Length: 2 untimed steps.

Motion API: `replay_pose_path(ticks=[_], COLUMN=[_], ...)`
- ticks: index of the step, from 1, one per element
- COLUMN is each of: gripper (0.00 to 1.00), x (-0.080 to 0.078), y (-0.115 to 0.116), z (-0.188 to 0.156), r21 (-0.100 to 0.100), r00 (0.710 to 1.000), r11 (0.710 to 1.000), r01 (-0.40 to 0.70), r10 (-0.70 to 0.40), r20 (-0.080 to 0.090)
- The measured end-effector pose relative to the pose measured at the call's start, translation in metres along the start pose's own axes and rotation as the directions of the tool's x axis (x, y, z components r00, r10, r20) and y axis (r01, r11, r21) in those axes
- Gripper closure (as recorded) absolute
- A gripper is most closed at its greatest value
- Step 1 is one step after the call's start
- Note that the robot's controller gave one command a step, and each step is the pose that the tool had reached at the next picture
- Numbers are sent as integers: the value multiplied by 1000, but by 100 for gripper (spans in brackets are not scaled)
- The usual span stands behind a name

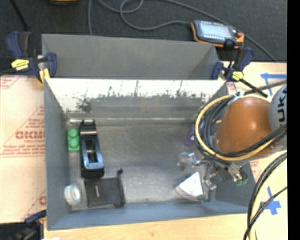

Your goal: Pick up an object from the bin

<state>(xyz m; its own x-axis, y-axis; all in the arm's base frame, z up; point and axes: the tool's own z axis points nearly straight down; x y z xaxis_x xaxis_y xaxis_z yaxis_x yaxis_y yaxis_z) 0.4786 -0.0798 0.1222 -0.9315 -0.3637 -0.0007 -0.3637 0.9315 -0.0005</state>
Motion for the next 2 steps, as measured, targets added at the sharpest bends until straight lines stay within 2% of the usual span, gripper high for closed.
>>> replay_pose_path(ticks=[1,2], gripper=[0,100], x=[0,-2], y=[-4,-11], z=[48,48], r21=[8,3], r00=[999,928], r11=[1000,928], r01=[-28,372], r10=[28,-372], r20=[17,6])
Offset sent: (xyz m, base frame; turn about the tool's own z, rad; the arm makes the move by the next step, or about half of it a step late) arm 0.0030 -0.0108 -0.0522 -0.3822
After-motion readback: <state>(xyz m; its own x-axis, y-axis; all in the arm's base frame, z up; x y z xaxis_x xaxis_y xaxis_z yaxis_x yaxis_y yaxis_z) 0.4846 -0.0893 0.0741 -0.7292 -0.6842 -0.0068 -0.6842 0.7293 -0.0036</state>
